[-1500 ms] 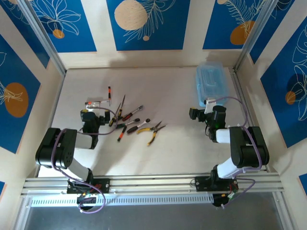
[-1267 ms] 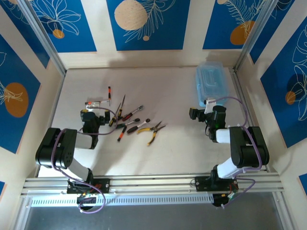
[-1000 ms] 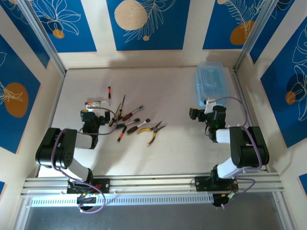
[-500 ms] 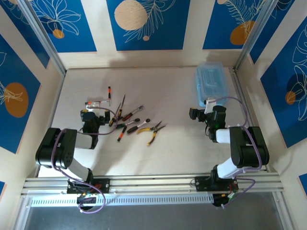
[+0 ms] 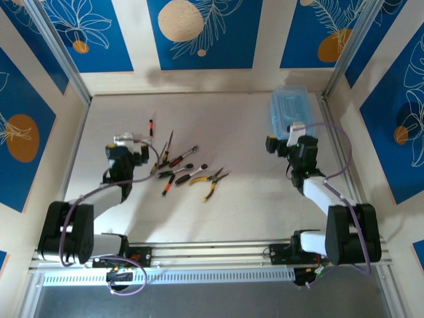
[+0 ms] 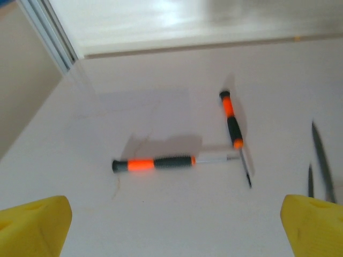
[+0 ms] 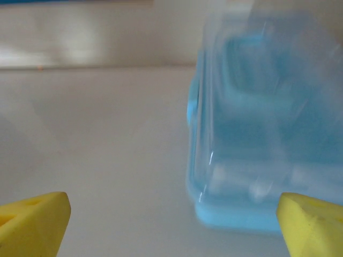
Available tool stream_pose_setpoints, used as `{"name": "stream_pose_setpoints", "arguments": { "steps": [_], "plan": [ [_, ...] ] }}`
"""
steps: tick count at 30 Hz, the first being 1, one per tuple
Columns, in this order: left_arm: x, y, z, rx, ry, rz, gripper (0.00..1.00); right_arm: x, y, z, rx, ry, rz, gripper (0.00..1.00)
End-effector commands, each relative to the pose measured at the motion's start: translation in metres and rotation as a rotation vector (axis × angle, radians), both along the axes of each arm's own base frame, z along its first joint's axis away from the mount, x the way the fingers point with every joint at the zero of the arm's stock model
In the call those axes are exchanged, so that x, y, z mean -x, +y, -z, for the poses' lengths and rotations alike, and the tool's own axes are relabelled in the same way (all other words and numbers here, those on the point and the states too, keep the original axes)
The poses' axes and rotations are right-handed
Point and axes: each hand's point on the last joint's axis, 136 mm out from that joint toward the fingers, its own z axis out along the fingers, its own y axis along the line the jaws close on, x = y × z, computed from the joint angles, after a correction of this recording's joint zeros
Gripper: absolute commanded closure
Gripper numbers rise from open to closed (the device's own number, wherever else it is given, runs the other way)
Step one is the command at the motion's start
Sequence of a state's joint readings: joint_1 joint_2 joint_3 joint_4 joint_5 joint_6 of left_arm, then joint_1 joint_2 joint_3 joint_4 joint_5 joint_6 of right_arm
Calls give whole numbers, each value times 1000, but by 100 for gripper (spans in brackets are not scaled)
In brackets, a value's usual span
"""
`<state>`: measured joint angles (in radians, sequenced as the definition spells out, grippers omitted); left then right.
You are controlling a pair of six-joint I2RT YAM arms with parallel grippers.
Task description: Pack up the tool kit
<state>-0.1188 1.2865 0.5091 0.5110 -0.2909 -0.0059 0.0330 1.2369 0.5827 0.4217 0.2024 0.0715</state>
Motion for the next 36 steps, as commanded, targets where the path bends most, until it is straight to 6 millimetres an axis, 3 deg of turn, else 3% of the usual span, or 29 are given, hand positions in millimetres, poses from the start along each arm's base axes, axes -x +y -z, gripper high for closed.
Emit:
{"name": "stream_pose_setpoints", "arguments": {
  "steps": [1, 4, 7, 11, 14, 19, 27, 31, 36],
  "plan": [
    [6, 3, -8, 27, 210, -56, 0, -11, -23, -35, 33, 48, 94, 1],
    [-3, -4, -21, 55, 351, -48, 0, -45, -51, -46, -68, 164, 147, 1],
    [-13, -17, -26, 68, 487, 8, 0, -86, -76, -37, -104, 341, 185, 0],
    [-20, -26, -15, 59, 643, 46, 0, -127, -88, -23, -89, 465, 150, 5],
    [-21, -28, -5, 58, 690, 58, 0, -142, -93, -4, -124, 525, 122, 5],
    [-14, -31, 10, 72, 730, 74, 0, -146, -86, 32, -169, 640, 59, 7],
    [-6, -36, 25, 101, 749, 87, 0, -125, -84, 83, -129, 772, 84, 13],
    [-6, -37, 25, 107, 744, 93, 0, -113, -72, 102, -95, 825, 71, 14],
    [-7, -41, 24, 129, 736, 109, 0, -93, -41, 115, -89, 877, 33, 23]
  ]
}}
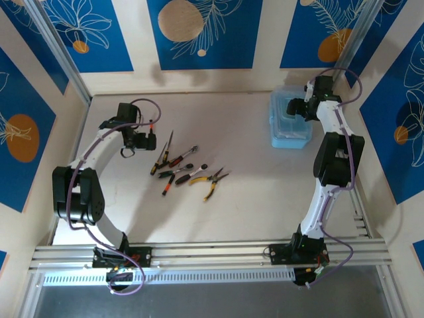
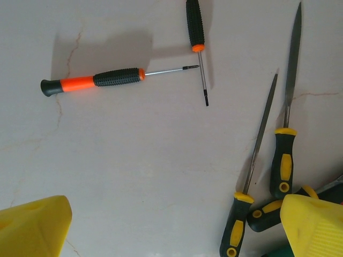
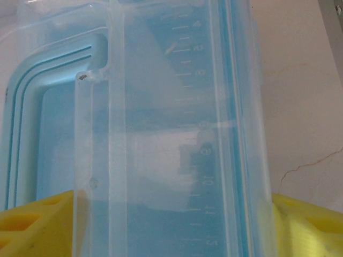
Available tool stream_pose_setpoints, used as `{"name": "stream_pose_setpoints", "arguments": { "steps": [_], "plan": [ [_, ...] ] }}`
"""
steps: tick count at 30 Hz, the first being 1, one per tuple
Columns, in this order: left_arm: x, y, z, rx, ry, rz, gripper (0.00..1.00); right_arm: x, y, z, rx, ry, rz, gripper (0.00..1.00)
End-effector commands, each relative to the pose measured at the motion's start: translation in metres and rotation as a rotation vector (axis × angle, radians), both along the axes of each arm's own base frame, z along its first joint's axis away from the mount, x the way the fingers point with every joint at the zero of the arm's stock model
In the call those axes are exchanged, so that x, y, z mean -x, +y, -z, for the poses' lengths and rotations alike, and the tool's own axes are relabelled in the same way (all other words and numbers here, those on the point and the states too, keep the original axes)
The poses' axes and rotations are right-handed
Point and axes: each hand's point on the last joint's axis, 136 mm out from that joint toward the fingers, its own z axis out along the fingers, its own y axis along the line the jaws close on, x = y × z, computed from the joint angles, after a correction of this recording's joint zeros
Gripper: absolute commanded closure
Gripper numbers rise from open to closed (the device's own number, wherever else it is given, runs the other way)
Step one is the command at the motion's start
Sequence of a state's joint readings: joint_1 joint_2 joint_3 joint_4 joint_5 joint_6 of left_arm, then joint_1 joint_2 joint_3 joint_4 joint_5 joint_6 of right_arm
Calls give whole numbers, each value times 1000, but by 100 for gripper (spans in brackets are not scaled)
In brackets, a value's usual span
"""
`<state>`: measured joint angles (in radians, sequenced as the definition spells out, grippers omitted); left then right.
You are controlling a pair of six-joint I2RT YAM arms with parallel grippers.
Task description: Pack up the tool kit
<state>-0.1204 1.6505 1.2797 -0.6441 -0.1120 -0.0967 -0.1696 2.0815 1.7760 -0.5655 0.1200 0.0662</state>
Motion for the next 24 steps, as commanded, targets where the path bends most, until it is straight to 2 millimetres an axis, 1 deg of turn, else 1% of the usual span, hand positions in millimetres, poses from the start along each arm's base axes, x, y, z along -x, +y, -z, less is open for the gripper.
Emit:
{"name": "stream_pose_setpoints", "arguments": {
  "steps": [1, 4, 7, 10, 12, 15, 17, 20, 22, 24],
  "plan": [
    [4, -10, -5, 43, -10, 19, 0, 53, 57, 59, -50, 246, -97, 25],
    [3, -14, -7, 65, -14, 26, 0, 75, 80, 60, -50, 276, -94, 27],
    [4, -20, -7, 82, -13, 38, 0, 105, 99, 58, -52, 307, -66, 28],
    [5, -26, -4, 91, -7, 53, 0, 137, 124, 59, -77, 343, -47, 29],
    [4, -30, -2, 95, 1, 62, 0, 161, 138, 64, -71, 378, -32, 30],
    [3, -36, 1, 95, 8, 77, 0, 187, 154, 74, -86, 416, -8, 30],
    [2, -40, 2, 97, 11, 88, 0, 195, 166, 82, -129, 425, -16, 31],
    [-1, -52, -1, 114, 7, 112, 0, 199, 183, 91, -215, 432, -53, 32],
    [-1, -65, -4, 133, 2, 141, 0, 198, 194, 93, -288, 421, -85, 33],
    [-1, -76, -9, 148, -7, 168, 0, 196, 210, 90, -414, 397, -136, 34]
  ]
}}
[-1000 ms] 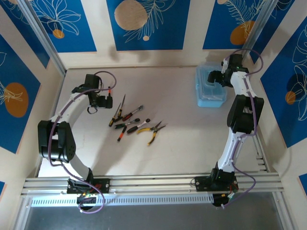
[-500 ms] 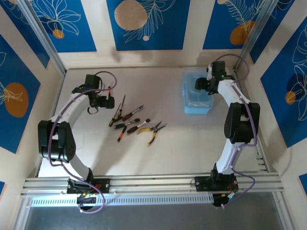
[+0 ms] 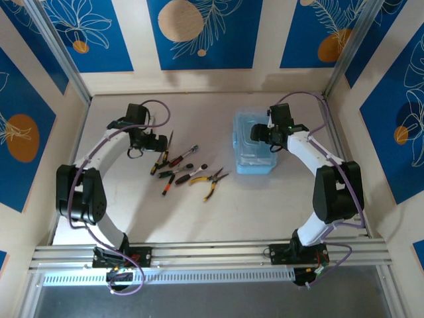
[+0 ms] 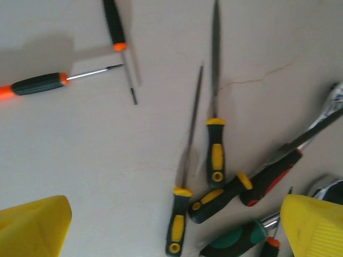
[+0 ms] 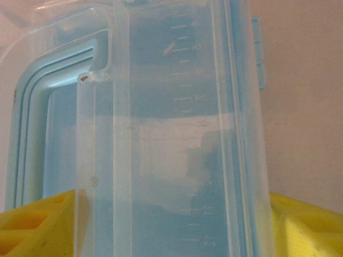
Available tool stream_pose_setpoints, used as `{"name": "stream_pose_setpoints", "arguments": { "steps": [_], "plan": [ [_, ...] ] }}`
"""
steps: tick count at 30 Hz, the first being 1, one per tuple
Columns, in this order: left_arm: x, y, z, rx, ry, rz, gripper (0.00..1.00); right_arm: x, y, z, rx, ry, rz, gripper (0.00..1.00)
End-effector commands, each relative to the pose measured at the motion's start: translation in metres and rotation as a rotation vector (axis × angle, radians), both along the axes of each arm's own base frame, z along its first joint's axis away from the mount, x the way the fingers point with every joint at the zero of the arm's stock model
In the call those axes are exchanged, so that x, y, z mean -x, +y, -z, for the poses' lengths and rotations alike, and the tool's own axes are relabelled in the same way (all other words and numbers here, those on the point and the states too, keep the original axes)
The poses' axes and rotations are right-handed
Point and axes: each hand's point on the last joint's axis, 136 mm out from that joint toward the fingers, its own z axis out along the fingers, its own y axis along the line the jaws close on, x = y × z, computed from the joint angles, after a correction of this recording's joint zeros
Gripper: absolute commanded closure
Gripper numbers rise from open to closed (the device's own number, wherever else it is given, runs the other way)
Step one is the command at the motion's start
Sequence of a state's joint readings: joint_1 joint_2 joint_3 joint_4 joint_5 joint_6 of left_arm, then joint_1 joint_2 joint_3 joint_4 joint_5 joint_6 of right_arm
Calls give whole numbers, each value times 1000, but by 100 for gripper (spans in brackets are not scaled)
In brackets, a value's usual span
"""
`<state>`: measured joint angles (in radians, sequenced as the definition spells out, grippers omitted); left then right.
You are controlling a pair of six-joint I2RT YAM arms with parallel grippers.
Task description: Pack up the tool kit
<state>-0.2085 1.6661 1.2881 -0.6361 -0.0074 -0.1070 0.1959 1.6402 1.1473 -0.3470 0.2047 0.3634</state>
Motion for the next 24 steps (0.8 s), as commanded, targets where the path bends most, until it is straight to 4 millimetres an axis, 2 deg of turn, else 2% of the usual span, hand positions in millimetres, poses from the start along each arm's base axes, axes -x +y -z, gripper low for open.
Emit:
{"name": "stream_pose_setpoints", "arguments": {
  "steps": [1, 5, 10, 17, 24],
  "plan": [
    [-6, -26, -12, 54, -22, 48, 0, 78, 56, 77, -351, 392, -102, 35],
    [-7, -37, -17, 59, -30, 69, 0, 81, 75, 57, -597, 338, -187, 36],
    [-8, -53, -22, 78, -34, 102, 0, 92, 72, 54, -693, 334, -208, 36],
    [-9, -89, -31, 145, -52, 168, 0, 93, 48, 70, -756, 327, -73, 34],
    [-7, -106, -28, 145, -40, 197, 0, 89, 15, 72, -720, 257, 76, 32]
  ]
}}
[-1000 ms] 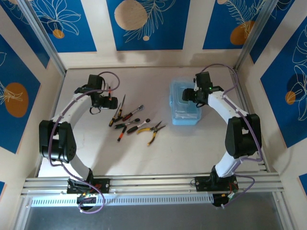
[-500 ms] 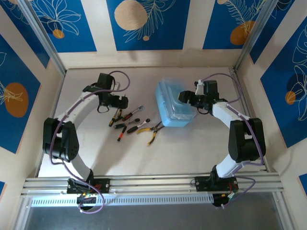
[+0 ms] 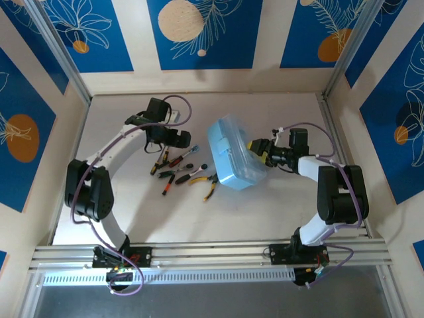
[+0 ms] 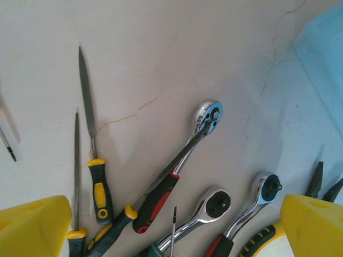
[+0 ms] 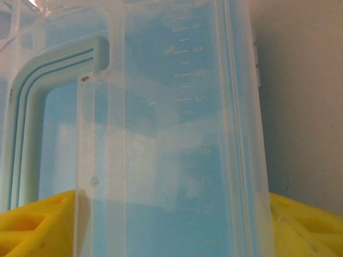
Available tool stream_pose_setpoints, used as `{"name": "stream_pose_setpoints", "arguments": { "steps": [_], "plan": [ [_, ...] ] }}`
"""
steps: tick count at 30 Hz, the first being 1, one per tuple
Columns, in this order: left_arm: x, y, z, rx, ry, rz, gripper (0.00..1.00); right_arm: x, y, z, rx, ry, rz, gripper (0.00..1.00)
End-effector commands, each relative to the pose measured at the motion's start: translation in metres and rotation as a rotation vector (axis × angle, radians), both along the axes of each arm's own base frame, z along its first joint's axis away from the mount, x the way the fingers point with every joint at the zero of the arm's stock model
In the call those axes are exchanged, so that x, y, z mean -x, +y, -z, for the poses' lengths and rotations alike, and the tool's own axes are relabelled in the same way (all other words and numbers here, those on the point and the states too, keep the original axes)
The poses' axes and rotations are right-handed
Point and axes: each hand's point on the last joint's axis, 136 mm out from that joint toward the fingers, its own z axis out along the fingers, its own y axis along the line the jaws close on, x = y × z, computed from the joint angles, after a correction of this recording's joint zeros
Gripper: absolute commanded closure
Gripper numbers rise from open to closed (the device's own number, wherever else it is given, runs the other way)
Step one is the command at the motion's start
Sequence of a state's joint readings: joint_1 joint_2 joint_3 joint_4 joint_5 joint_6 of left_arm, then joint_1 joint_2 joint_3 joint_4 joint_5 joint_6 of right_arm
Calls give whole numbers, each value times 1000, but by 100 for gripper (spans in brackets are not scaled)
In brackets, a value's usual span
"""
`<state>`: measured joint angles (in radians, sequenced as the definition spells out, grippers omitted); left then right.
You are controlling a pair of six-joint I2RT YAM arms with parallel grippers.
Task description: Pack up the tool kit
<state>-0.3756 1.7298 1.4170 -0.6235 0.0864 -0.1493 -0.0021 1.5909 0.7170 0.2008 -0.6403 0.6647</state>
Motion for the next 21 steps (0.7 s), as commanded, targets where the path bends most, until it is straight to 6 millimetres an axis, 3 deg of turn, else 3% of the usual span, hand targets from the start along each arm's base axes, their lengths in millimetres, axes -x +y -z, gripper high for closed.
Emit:
{"name": "stream_pose_setpoints", "arguments": {
  "steps": [1, 9, 21],
  "plan": [
    [-1, -16, -4, 24, 2, 26, 0, 30, -30, 57, 113, 255, 159, 31],
    [4, -39, -4, 36, -1, 84, 0, 35, -54, 54, 181, 260, 226, 20],
    [4, -47, -2, 37, 5, 98, 0, 35, -60, 61, 164, 277, 239, 18]
  ]
}}
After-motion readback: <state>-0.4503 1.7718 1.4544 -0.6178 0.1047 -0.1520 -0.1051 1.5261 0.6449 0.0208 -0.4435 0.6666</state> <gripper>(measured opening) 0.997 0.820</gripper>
